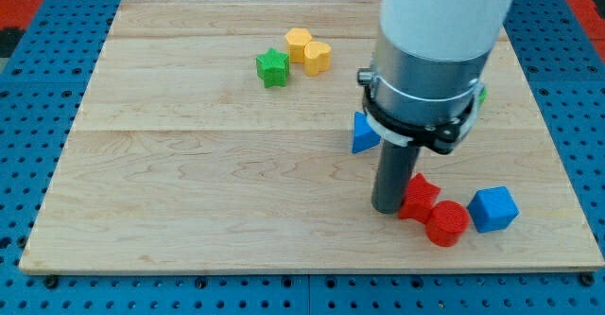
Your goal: Place the blue triangle into the blue cube
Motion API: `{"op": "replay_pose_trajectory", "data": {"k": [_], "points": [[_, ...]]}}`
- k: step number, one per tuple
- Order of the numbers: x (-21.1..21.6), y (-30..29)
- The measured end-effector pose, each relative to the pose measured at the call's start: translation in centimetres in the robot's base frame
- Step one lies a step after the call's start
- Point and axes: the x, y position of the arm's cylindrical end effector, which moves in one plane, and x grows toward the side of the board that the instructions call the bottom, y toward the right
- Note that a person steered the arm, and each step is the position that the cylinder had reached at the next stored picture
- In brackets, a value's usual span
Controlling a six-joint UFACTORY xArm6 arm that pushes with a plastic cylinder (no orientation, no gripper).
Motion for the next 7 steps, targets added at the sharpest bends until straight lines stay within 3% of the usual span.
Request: {"op": "replay_pose_trajectory", "data": {"k": [3,4,6,7], "points": [[0.0,2.3],[-1.9,-0.7],[-9.4,-8.4],[-13.8,-7.4]]}}
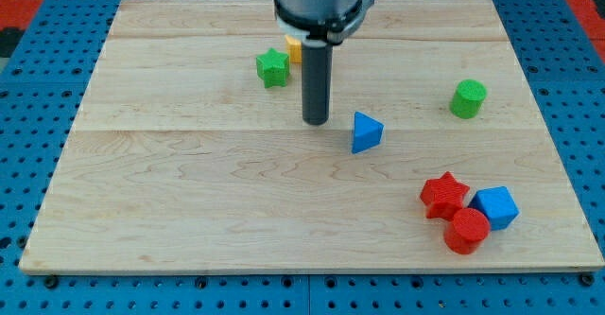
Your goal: Place the blue triangle into the blue cube
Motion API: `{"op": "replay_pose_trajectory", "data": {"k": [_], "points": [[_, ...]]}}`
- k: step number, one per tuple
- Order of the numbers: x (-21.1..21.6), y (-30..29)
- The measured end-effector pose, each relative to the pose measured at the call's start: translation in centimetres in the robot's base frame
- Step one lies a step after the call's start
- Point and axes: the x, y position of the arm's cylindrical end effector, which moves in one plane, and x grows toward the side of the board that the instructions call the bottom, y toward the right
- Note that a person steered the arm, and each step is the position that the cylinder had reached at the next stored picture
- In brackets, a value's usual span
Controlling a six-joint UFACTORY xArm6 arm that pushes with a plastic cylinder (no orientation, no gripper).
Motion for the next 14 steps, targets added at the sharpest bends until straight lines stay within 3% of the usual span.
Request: {"op": "replay_pose_trajectory", "data": {"k": [2,3,6,8,9,11,12,14], "points": [[-0.2,0.4],[3.0,2.7],[3.1,3.9],[3.1,12.6],[3.1,13.5],[3.1,11.9],[3.0,7.6],[3.8,8.2]]}}
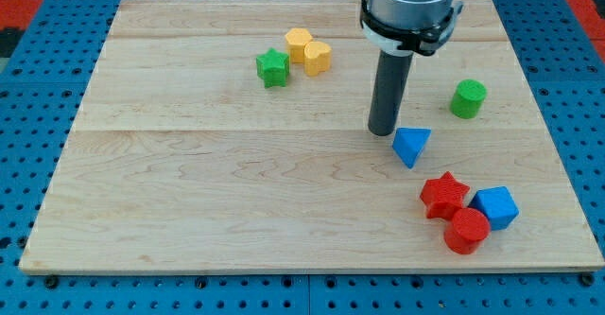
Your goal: Place the blue triangle into the blue cube
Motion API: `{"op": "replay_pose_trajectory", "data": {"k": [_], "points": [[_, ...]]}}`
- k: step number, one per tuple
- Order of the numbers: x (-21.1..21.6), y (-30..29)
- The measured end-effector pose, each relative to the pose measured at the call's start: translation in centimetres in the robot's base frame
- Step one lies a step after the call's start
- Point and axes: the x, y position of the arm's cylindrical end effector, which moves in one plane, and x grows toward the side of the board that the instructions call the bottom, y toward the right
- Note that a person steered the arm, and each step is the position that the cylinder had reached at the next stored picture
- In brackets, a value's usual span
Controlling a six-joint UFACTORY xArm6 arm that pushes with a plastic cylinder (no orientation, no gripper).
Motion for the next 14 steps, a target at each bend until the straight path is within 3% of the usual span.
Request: {"op": "replay_pose_trajectory", "data": {"k": [1,5,7,11,14], "points": [[1.4,3.7],[2.4,4.2],[2.9,7.9],[3.5,9.5],[6.8,9.5]]}}
